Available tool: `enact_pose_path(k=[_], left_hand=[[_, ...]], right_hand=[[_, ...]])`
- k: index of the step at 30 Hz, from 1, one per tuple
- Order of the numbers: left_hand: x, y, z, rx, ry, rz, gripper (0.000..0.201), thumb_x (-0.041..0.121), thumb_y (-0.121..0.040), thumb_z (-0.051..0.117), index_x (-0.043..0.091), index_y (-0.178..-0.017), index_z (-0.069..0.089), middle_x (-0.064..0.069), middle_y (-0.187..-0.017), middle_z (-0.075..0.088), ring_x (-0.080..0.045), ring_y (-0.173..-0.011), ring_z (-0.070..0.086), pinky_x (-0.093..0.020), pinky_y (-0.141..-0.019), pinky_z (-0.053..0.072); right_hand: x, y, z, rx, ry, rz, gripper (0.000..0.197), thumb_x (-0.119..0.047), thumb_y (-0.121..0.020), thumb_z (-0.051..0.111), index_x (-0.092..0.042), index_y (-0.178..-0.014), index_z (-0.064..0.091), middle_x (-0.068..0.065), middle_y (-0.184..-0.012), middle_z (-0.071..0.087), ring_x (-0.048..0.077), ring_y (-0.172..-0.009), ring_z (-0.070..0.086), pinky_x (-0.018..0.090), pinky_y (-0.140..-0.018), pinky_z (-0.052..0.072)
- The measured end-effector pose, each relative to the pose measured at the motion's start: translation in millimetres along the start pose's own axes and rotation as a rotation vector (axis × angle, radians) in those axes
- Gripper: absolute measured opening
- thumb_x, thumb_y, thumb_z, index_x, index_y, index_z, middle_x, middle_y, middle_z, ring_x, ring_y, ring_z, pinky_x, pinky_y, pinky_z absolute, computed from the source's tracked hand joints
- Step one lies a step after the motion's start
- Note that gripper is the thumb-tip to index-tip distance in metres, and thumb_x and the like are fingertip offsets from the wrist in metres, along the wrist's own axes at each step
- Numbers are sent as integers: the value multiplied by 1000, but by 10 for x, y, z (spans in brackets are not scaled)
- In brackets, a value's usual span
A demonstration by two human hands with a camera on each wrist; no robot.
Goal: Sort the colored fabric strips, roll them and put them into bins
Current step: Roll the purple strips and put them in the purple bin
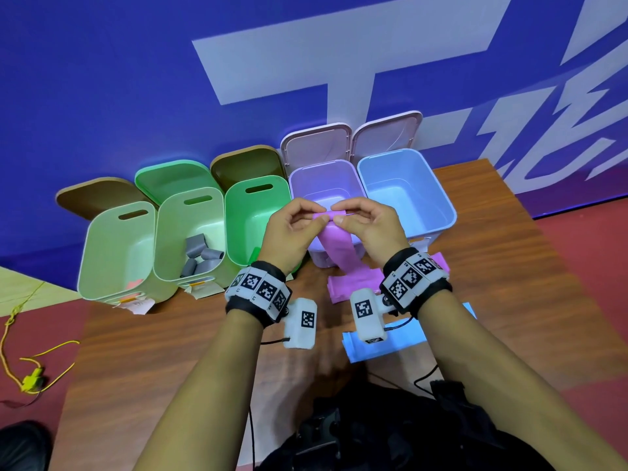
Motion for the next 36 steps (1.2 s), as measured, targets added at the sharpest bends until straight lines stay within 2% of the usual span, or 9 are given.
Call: enact_pose_path(k=[4,9,12,17,24,27,30,32,36], left_hand=[[31,3,4,0,-1,21,13,-6,-85,69,4,-92,66,-7,-90,68,-17,-84,65,-23,-80,52],[-1,2,16,18,-8,7,14,-3,-85,69,9,-93,68,-1,-90,69,-14,-84,64,-24,-80,52],[-33,8,5,42,25,-23,8,1,-89,68,4,-96,68,-1,-84,69,-10,-78,64,-22,-77,51],[-6,13,-19,39,19,0,15,-7,-85,69,2,-96,68,-6,-92,70,-12,-85,67,-24,-84,53],[-42,8,7,21,40,-47,14,-1,-88,68,4,-101,66,-8,-90,69,-14,-83,65,-22,-77,53],[-69,5,11,24,67,-69,11,2,-90,68,0,-100,65,-14,-89,70,-18,-82,66,-27,-80,55],[-31,4,7,19,47,-27,15,-5,-87,67,2,-100,66,-12,-95,70,-17,-89,66,-25,-83,53],[7,9,10,-1,28,4,21,-10,-84,66,4,-100,66,-9,-97,69,-15,-91,66,-23,-84,53],[2,12,12,-5,0,7,18,-7,-86,64,6,-99,65,-3,-96,68,-13,-90,64,-27,-84,54]], right_hand=[[43,1,-25,21,-63,31,20,-3,-87,72,-10,-106,70,2,-99,73,13,-97,69,27,-89,56],[38,-10,-32,43,-51,17,14,2,-88,69,-7,-98,71,5,-92,73,12,-88,69,26,-84,56],[17,-12,-38,38,-60,-4,19,6,-85,70,-9,-95,71,1,-94,73,10,-87,69,25,-85,55],[55,5,-27,29,-70,32,23,1,-86,71,-6,-108,69,4,-101,72,9,-94,69,23,-84,55],[24,-25,-33,42,-42,2,17,4,-85,70,-9,-95,71,4,-96,73,11,-89,69,28,-87,56],[18,-17,-34,35,-39,-4,17,5,-85,70,-5,-99,70,8,-102,73,15,-94,69,26,-87,56],[69,-20,-37,48,-66,28,22,-1,-88,71,-5,-109,68,13,-111,72,23,-107,68,34,-94,56],[97,-35,-36,49,-75,48,21,-5,-90,70,-4,-110,67,14,-106,72,27,-105,69,37,-94,56],[39,-30,-27,39,-72,23,18,2,-90,67,2,-108,66,13,-99,71,18,-94,69,26,-86,57]])
Point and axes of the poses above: each hand's wrist, its own y-axis away from the middle knuckle, its own z-axis out of the palm, x = y × z, the point moved 5 cm from there along -y, towards the middle knuckle
